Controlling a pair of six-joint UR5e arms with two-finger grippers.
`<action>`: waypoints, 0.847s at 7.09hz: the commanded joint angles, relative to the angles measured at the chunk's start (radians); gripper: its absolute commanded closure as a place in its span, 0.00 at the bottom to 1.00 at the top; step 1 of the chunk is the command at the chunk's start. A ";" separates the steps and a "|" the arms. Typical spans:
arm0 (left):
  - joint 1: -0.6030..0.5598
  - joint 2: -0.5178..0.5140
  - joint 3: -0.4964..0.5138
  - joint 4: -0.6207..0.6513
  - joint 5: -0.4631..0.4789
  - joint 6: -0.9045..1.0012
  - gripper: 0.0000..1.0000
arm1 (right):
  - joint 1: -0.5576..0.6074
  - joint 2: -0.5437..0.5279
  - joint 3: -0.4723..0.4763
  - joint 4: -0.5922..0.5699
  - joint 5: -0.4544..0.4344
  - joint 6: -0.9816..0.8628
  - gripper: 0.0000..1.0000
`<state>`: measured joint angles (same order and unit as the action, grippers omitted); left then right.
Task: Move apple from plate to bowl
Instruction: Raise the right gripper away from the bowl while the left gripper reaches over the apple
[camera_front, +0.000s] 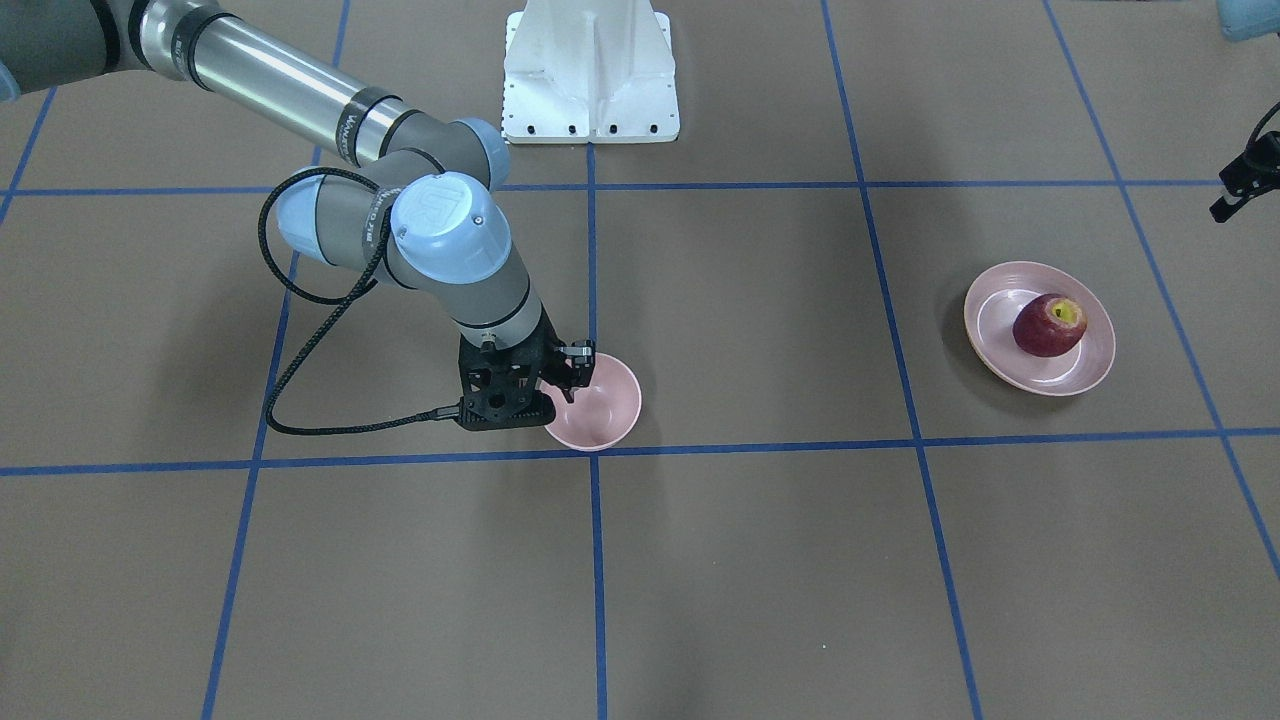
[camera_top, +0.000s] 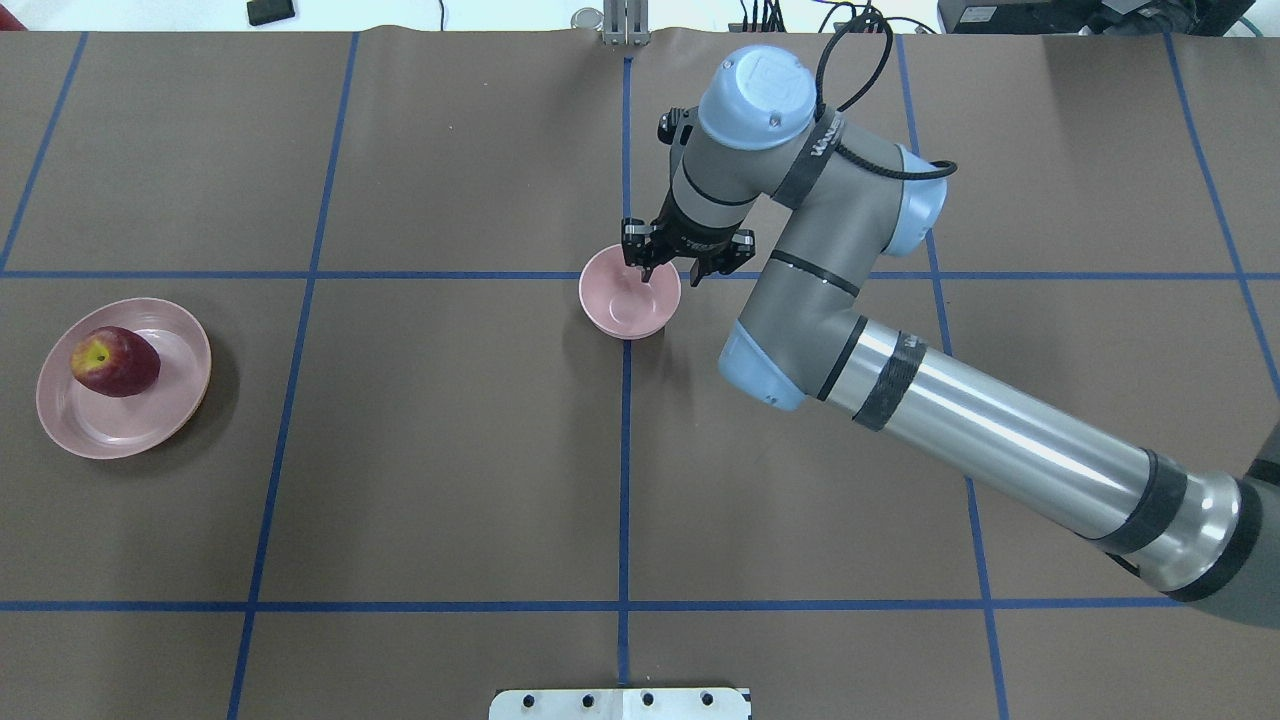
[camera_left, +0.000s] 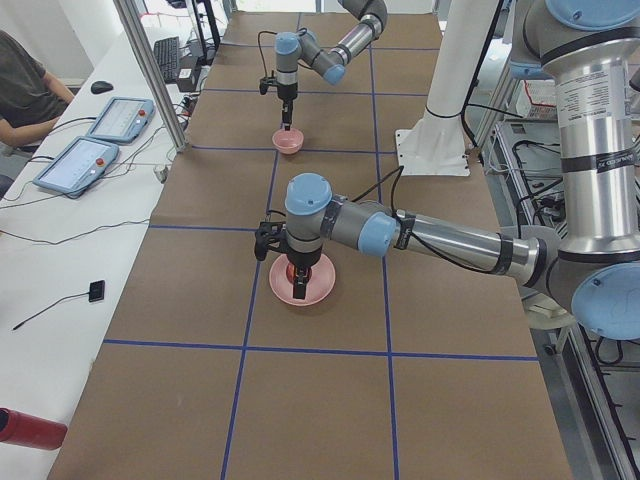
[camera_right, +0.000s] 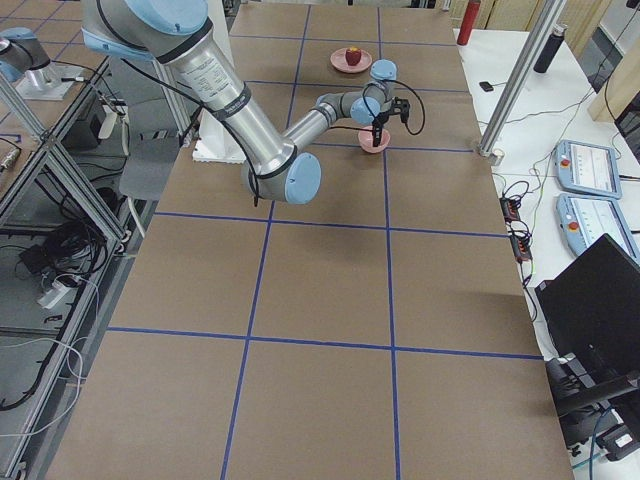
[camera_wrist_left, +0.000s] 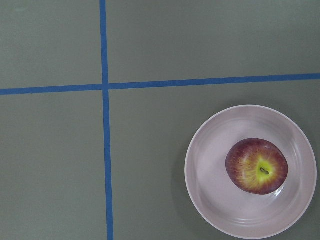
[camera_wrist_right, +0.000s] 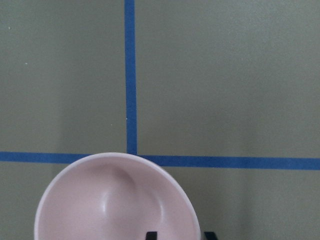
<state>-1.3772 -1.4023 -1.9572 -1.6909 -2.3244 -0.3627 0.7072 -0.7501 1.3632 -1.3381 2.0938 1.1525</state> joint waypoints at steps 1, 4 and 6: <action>0.160 -0.079 0.004 -0.024 0.014 -0.268 0.02 | 0.139 -0.204 0.295 -0.119 0.161 -0.025 0.00; 0.257 -0.086 0.050 -0.153 0.105 -0.351 0.02 | 0.230 -0.521 0.537 -0.119 0.205 -0.149 0.00; 0.260 -0.104 0.085 -0.154 0.105 -0.349 0.02 | 0.230 -0.522 0.531 -0.125 0.216 -0.148 0.00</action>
<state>-1.1210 -1.4927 -1.8973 -1.8397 -2.2213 -0.7111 0.9351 -1.2624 1.8923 -1.4588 2.3028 1.0059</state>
